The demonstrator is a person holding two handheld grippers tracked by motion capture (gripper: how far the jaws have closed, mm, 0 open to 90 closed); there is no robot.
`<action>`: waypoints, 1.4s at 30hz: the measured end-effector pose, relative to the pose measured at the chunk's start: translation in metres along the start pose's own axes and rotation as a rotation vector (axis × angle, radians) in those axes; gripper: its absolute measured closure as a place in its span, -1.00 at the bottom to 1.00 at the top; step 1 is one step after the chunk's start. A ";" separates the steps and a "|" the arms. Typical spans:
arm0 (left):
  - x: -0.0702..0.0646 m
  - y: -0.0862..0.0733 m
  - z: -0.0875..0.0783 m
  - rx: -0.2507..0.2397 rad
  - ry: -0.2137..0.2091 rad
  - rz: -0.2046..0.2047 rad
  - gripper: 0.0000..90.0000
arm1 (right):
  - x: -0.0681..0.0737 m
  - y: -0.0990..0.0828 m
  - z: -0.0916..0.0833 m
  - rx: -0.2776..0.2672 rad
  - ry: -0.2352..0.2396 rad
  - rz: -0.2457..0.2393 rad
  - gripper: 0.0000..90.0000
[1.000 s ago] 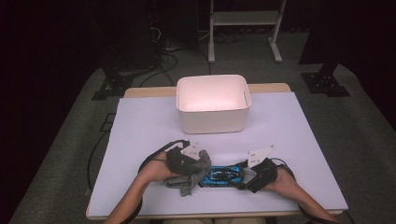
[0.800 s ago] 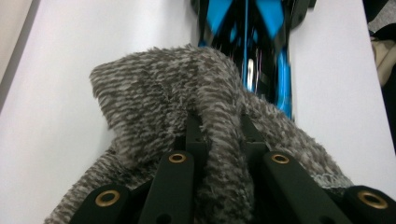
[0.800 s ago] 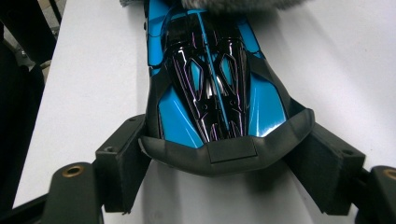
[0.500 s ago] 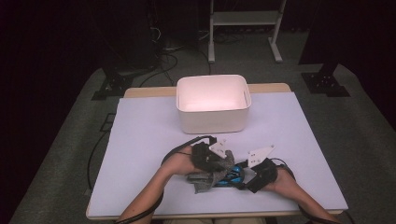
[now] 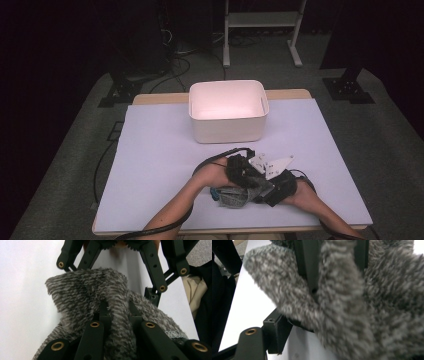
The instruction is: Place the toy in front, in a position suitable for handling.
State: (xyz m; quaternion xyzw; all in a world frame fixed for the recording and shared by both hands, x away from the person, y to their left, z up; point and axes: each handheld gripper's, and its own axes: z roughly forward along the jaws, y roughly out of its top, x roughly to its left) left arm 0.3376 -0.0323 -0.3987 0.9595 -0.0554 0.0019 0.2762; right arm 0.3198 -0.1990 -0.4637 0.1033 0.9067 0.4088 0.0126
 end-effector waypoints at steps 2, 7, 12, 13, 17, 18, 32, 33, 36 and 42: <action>-0.001 -0.001 0.000 -0.001 0.002 -0.001 0.76 | 0.000 0.000 0.000 0.000 0.001 0.000 -0.48; -0.005 -0.011 -0.006 -0.009 0.001 -0.013 0.76 | 0.001 0.000 0.000 -0.001 0.002 0.002 -0.47; -0.010 -0.024 -0.015 -0.008 0.014 -0.020 0.76 | 0.000 0.000 0.000 -0.001 0.000 -0.003 -0.47; -0.011 -0.027 -0.017 -0.012 0.015 -0.027 0.76 | 0.000 0.000 0.000 -0.001 0.000 -0.003 -0.47; -0.016 -0.039 -0.027 -0.013 0.028 -0.039 0.76 | 0.000 0.000 0.000 0.000 0.001 -0.001 -0.47; -0.017 -0.042 -0.028 -0.013 0.032 -0.044 0.76 | 0.000 0.000 0.000 0.000 0.001 -0.001 -0.47; -0.027 -0.097 -0.048 -0.009 0.057 -0.141 0.76 | 0.000 0.000 0.000 -0.001 0.001 -0.001 -0.47; -0.027 -0.100 -0.050 -0.003 0.062 -0.145 0.76 | 0.000 0.000 0.000 0.000 0.000 -0.002 -0.47; -0.027 -0.111 -0.053 0.005 0.072 -0.169 0.76 | 0.000 0.000 0.000 -0.001 0.000 0.000 -0.47; -0.024 -0.129 -0.056 -0.032 0.074 -0.217 0.76 | 0.000 0.000 0.000 -0.001 0.000 -0.001 -0.47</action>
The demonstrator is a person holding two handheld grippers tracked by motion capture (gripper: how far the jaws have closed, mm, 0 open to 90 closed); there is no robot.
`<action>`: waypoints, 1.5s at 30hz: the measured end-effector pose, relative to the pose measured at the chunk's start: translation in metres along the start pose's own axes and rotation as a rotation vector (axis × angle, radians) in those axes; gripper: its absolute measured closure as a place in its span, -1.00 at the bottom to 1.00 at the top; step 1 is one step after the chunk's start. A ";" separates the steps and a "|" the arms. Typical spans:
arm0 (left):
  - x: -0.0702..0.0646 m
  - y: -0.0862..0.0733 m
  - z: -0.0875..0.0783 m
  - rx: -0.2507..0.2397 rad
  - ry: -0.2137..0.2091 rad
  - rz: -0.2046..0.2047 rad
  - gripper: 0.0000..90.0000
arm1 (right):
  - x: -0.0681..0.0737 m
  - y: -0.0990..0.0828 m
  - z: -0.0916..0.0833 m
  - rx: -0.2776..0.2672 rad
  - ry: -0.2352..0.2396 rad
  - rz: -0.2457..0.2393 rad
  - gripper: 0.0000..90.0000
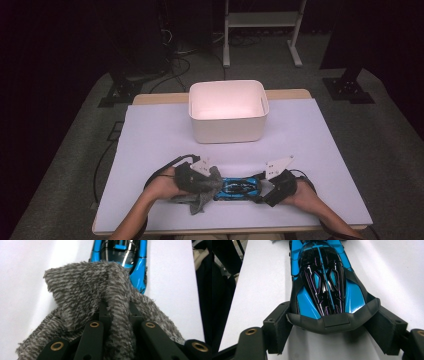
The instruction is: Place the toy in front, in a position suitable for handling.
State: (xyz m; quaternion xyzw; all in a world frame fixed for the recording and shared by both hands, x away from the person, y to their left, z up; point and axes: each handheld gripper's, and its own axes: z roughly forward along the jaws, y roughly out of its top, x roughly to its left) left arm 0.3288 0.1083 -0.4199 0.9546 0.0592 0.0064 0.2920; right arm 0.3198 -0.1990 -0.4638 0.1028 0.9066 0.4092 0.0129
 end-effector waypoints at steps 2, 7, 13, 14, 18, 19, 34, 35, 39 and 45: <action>0.003 -0.001 0.000 -0.013 0.007 -0.014 0.76 | 0.000 0.000 0.000 0.000 0.001 0.001 -0.47; 0.014 0.009 0.004 -0.031 0.023 -0.018 0.76 | 0.000 0.000 0.000 0.000 0.000 0.002 -0.47; 0.018 0.036 0.013 -0.040 0.011 0.016 0.76 | 0.000 0.000 0.000 -0.001 0.002 0.004 -0.47; 0.017 0.042 0.015 -0.034 0.004 0.032 0.76 | 0.000 0.000 0.000 -0.001 0.001 0.002 -0.47; 0.015 0.059 0.023 -0.024 -0.016 0.065 0.76 | 0.000 0.000 0.000 -0.002 0.000 -0.001 -0.48; 0.014 0.064 0.025 -0.022 -0.021 0.078 0.76 | 0.000 0.000 0.000 -0.001 0.000 0.000 -0.47; -0.006 0.032 0.012 -0.011 -0.028 0.075 0.76 | 0.000 0.000 0.000 0.000 0.000 0.001 -0.47; -0.006 0.027 0.010 -0.009 -0.024 0.071 0.76 | 0.000 0.000 0.000 -0.001 0.000 0.002 -0.47; -0.004 0.006 0.003 -0.026 -0.020 0.020 0.76 | 0.001 0.000 0.000 0.000 -0.003 0.001 -0.48; -0.010 0.018 0.006 -0.053 -0.035 0.039 0.75 | 0.000 0.000 0.000 0.000 -0.003 0.001 -0.47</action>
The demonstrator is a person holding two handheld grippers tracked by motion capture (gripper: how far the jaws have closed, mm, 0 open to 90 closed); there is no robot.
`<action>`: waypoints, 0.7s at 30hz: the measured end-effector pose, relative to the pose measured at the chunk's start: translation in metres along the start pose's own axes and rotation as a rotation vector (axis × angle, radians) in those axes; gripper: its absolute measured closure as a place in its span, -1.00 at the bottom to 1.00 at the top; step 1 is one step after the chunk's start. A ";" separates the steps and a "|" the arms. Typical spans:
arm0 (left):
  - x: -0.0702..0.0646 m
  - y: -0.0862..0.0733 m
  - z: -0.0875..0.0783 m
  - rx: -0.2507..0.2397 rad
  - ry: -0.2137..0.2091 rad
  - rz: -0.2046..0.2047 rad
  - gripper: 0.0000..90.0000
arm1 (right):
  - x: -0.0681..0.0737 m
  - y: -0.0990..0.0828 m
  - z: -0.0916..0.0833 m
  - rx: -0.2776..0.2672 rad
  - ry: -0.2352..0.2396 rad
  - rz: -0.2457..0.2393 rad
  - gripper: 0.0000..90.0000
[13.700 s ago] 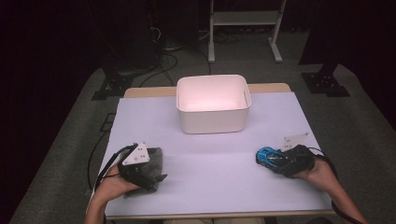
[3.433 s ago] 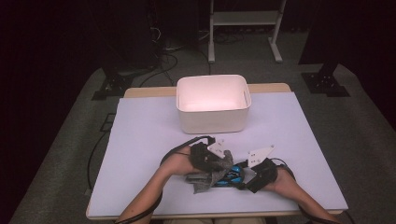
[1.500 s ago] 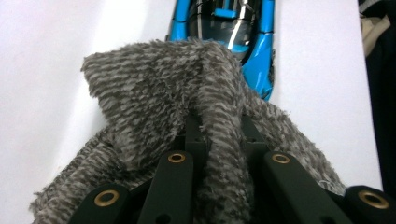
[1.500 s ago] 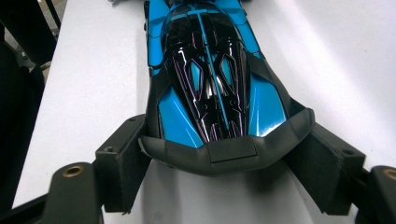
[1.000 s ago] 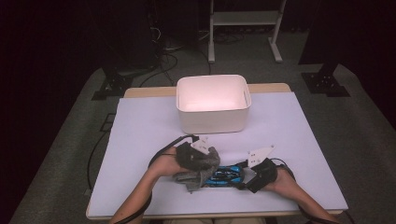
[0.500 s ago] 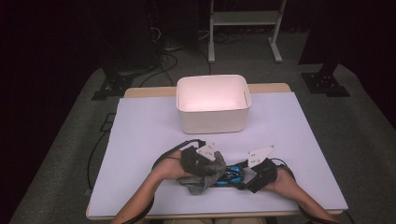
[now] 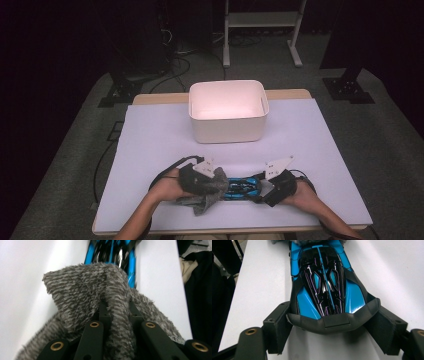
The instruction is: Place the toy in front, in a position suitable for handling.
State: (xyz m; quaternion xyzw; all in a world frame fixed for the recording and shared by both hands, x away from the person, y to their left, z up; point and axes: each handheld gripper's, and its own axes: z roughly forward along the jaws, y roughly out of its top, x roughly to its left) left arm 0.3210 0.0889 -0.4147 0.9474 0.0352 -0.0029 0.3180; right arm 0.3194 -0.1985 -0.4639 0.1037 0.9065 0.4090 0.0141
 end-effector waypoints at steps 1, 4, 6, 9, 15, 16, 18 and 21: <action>-0.001 0.007 0.002 -0.004 0.000 0.011 0.75 | 0.000 0.000 0.000 0.000 0.000 0.001 -0.48; -0.003 0.026 0.011 0.001 -0.003 0.058 0.74 | 0.000 0.000 0.000 0.000 -0.001 0.000 -0.48; -0.004 0.039 0.020 0.018 -0.010 0.079 0.75 | 0.000 0.000 0.000 0.001 -0.002 0.000 -0.48; -0.002 0.051 0.021 0.027 -0.012 0.079 0.75 | 0.000 0.000 0.000 -0.003 0.002 0.006 -0.48; -0.005 0.077 0.040 0.057 -0.039 0.115 0.76 | 0.001 0.000 0.000 0.001 -0.002 0.002 -0.48; -0.005 0.081 0.044 0.066 -0.043 0.128 0.76 | 0.001 0.000 0.000 0.000 -0.003 0.001 -0.48; -0.006 0.089 0.051 0.077 -0.052 0.143 0.76 | 0.001 0.000 0.001 0.000 -0.005 0.003 -0.48; -0.006 0.099 0.058 0.081 -0.066 0.149 0.76 | 0.001 0.000 0.000 -0.001 -0.002 0.008 -0.48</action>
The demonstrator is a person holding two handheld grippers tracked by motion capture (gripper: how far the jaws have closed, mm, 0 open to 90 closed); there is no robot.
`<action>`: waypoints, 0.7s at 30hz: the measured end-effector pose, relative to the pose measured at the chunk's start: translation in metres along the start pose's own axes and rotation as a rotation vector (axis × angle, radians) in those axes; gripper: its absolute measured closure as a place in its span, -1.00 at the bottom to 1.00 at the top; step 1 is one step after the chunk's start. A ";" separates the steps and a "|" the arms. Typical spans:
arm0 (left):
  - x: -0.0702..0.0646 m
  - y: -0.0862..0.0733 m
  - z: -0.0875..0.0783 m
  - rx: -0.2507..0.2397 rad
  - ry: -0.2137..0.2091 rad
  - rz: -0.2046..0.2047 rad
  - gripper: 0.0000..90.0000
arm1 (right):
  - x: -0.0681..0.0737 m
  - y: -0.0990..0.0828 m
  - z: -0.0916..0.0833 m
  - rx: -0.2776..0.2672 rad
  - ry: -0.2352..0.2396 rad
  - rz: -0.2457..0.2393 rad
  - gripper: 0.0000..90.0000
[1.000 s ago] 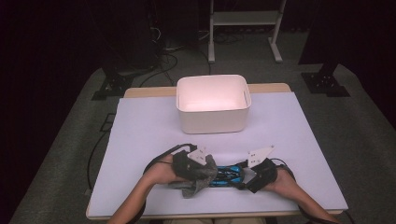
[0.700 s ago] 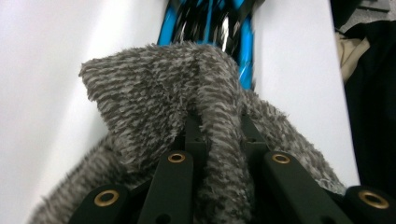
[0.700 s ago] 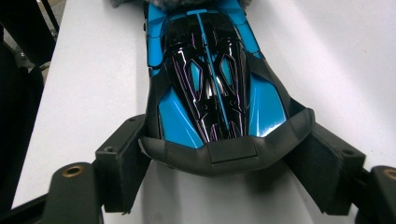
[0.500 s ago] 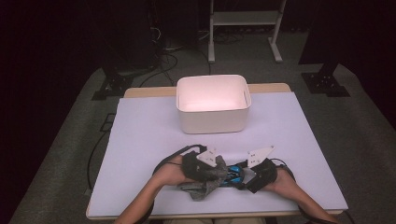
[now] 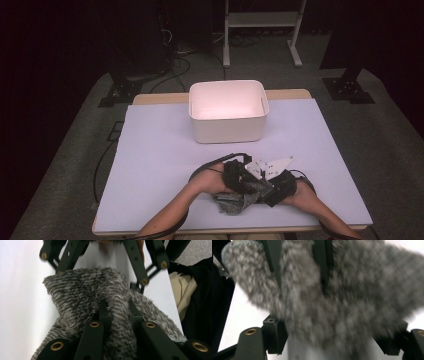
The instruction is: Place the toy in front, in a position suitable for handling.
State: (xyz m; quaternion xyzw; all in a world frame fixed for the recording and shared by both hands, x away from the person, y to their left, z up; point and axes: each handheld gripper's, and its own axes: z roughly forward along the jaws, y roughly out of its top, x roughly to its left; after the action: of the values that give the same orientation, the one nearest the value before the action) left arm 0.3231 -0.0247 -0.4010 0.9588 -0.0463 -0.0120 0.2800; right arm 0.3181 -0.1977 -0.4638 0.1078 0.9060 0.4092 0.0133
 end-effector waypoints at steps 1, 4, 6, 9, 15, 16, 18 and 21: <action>0.001 0.002 0.002 -0.001 -0.004 0.003 0.76 | 0.000 0.000 0.000 0.000 -0.001 -0.001 -0.48; 0.005 0.008 0.005 0.006 -0.014 0.008 0.76 | -0.001 0.000 0.000 -0.002 0.001 -0.006 -0.48; 0.008 0.008 0.006 -0.004 -0.017 -0.005 0.76 | -0.001 0.000 0.000 -0.001 0.001 -0.004 -0.48; 0.011 0.006 0.004 -0.015 -0.010 -0.009 0.76 | -0.001 0.000 0.000 0.000 0.004 0.001 -0.48; 0.017 -0.006 -0.006 0.000 0.028 -0.037 0.76 | -0.001 0.000 0.000 0.000 0.003 0.002 -0.48; 0.019 -0.009 -0.008 -0.004 0.031 -0.048 0.76 | -0.001 0.000 0.000 -0.001 0.002 0.000 -0.48; 0.022 -0.015 -0.012 0.006 0.053 -0.062 0.76 | -0.001 0.000 0.000 0.000 0.003 0.001 -0.48; 0.025 -0.028 -0.019 -0.006 0.066 -0.103 0.76 | -0.001 0.000 0.000 0.000 0.002 -0.001 -0.48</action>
State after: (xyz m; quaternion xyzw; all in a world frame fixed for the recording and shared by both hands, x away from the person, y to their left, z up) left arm 0.3514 0.0066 -0.4004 0.9590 0.0126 0.0053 0.2831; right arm 0.3191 -0.1981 -0.4639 0.1070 0.9061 0.4091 0.0126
